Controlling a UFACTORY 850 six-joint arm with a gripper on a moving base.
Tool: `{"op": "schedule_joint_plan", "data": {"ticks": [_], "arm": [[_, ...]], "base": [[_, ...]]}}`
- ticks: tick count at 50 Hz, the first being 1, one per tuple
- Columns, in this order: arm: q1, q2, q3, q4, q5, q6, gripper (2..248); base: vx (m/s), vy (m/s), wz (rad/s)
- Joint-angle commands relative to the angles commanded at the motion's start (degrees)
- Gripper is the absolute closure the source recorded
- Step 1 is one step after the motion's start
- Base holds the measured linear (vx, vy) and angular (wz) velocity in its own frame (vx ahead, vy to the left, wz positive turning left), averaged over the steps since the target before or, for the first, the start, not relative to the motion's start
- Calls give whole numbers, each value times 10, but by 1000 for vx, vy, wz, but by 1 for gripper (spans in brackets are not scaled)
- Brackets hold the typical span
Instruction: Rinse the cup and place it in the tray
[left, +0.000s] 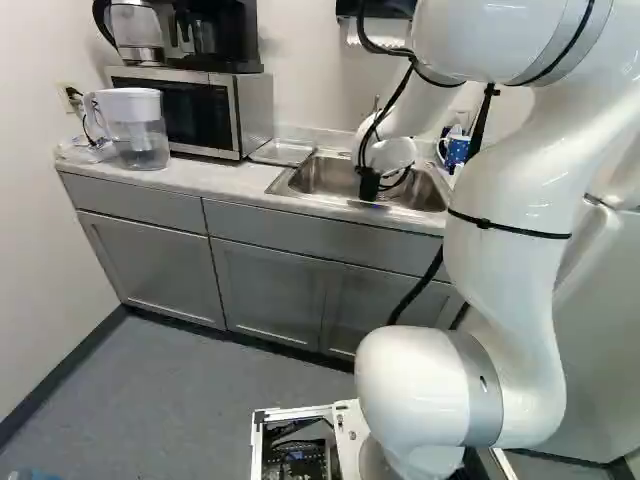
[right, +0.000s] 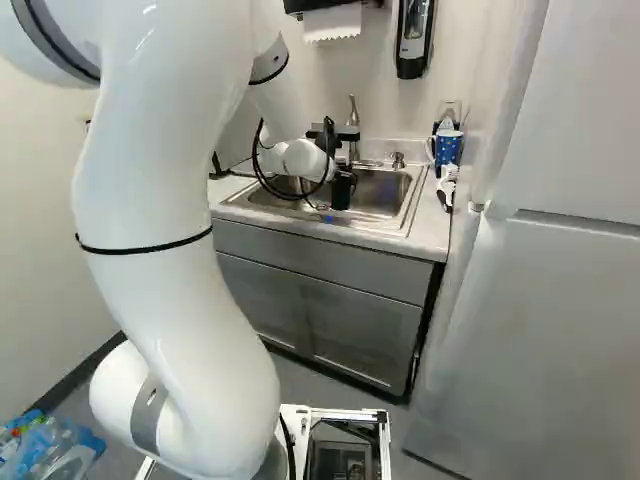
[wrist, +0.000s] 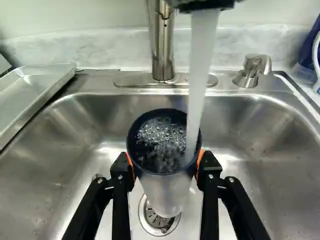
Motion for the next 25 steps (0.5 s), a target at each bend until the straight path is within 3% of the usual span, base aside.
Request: {"op": "schedule_joint_plan", "data": {"ticks": [25], "arm": [[40,16,12,0,0,0,124]], "base": [[0,0,0]]}}
